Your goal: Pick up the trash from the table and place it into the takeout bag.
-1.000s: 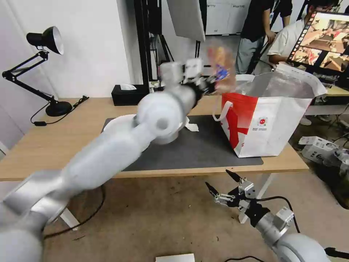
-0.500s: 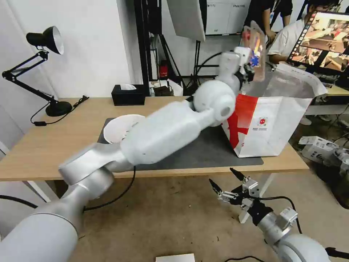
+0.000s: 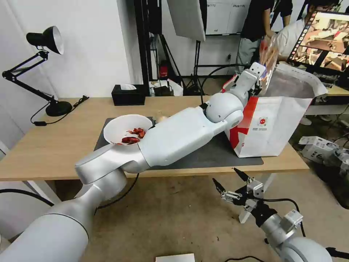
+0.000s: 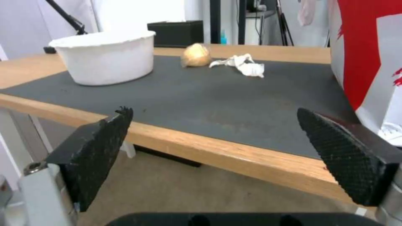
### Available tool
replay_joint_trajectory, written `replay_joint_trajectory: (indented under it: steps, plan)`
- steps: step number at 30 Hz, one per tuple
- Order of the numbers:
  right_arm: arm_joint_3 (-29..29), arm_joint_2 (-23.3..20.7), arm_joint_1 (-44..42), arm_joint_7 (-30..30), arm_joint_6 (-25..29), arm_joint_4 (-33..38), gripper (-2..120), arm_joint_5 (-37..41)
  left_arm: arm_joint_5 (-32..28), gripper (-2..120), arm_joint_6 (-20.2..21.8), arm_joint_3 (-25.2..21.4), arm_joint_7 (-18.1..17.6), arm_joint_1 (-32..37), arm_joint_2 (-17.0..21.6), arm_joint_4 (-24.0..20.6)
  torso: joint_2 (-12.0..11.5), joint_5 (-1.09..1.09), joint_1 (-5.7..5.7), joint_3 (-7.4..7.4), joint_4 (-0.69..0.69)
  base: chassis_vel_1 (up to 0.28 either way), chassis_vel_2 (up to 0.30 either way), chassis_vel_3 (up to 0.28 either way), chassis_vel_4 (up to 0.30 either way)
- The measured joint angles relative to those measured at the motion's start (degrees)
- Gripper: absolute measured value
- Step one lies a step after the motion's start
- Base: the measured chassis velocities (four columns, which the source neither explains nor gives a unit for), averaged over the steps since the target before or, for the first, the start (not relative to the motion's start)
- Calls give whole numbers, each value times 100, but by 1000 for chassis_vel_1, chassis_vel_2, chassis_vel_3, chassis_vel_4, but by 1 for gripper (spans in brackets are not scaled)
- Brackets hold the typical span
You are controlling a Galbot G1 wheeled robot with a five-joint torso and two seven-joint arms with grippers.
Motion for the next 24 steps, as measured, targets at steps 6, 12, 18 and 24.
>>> replay_joint_trajectory:
  steps: [6,12,18,24]
  plan:
    - [-115,32,161,7,-7,-13,100,4,-257,43,66,-121,-150,-87,70,-84,0,0,0,0,1,0,0,0,0]
    - [-177,53,229,77,-21,-22,100,5,-662,62,53,-357,-479,-71,274,-416,1,0,0,-1,-2,0,0,0,0]
    - [-187,127,390,250,-41,-46,100,10,-1014,86,-159,-820,-1067,583,1445,-1665,1,-4,0,0,5,0,0,0,0]
    - [-186,178,560,363,-57,-112,100,12,-1091,99,-475,-1331,-1120,1521,2646,-2627,0,-4,-1,0,2,0,0,0,0]
